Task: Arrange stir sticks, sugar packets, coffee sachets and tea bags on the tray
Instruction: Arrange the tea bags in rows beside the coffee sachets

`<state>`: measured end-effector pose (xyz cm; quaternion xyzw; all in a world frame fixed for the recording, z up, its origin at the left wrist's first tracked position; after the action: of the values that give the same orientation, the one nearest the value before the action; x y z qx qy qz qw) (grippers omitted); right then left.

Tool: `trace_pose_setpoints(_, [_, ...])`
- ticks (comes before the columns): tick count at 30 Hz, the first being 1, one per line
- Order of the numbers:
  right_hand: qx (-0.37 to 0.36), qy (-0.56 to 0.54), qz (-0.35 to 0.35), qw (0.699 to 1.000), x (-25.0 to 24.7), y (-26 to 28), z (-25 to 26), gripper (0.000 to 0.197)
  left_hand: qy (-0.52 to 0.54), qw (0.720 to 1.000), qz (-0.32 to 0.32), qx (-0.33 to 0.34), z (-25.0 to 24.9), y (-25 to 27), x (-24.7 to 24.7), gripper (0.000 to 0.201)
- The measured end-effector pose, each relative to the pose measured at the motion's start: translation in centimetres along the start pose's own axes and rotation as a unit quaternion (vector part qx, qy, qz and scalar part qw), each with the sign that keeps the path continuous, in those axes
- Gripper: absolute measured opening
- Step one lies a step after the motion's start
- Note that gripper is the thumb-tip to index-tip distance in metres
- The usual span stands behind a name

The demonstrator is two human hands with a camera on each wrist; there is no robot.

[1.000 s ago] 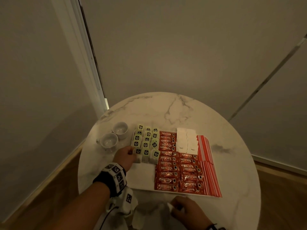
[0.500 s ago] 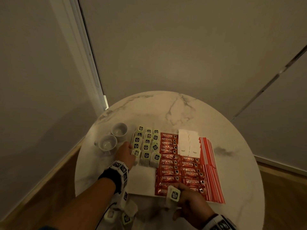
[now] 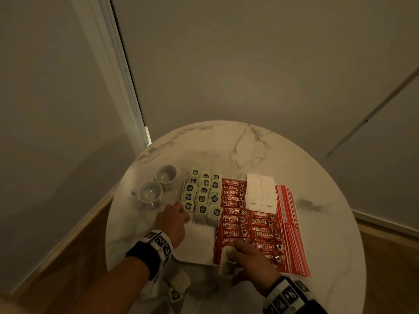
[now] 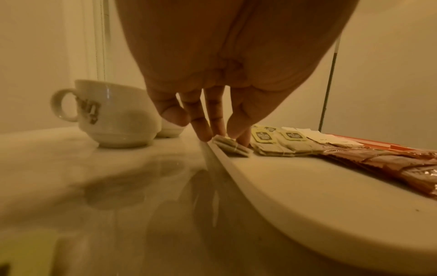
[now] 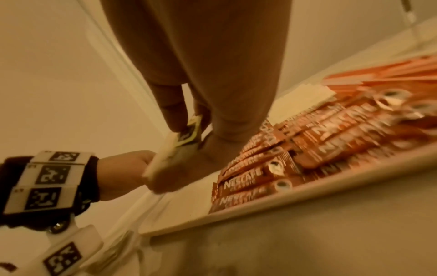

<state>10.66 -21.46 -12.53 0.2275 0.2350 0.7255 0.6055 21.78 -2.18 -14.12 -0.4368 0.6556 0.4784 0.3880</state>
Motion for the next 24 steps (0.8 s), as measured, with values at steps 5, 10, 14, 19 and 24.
trace_pose_setpoints(5, [-0.081, 0.115, -0.057, 0.988, -0.6, -2.5, 3.5, 0.015, 0.114, 0.992, -0.047, -0.002, 0.7, 0.2, -0.1, 0.023])
trace_pose_setpoints(10, [-0.095, 0.144, -0.055, 0.983, 0.8, -4.3, 5.3, 0.012, 0.046, 0.999, -0.023, -0.005, 0.6, 0.7, 0.5, 0.029])
trace_pose_setpoints(14, [-0.097, 0.147, -0.056, 0.983, 1.5, -4.9, 5.6, 0.011, 0.022, 1.0, -0.019, -0.001, 0.5, 1.0, 0.5, 0.035])
trace_pose_setpoints(19, [-0.09, 0.151, -0.048, 0.983, 1.7, -5.6, 4.9, 0.018, 0.009, 1.0, -0.018, -0.012, 0.3, 1.2, 0.0, 0.03])
trace_pose_setpoints(24, [-0.1, 0.15, -0.038, 0.983, 2.0, -5.9, 5.0, 0.01, 0.033, 0.998, -0.027, 0.036, -1.0, 1.5, -0.6, 0.031])
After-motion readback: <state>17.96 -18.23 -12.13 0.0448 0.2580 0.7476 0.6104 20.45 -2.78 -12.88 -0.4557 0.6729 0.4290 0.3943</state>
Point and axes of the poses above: each hand's wrist, its own y-axis away from the middle knuckle, its own x-axis out of the palm, z = x × y, the point moved 8 cm from there along -y, towards the middle knuckle, and after that the axes turned 6 degrees about -x, right-handed, at the moved point
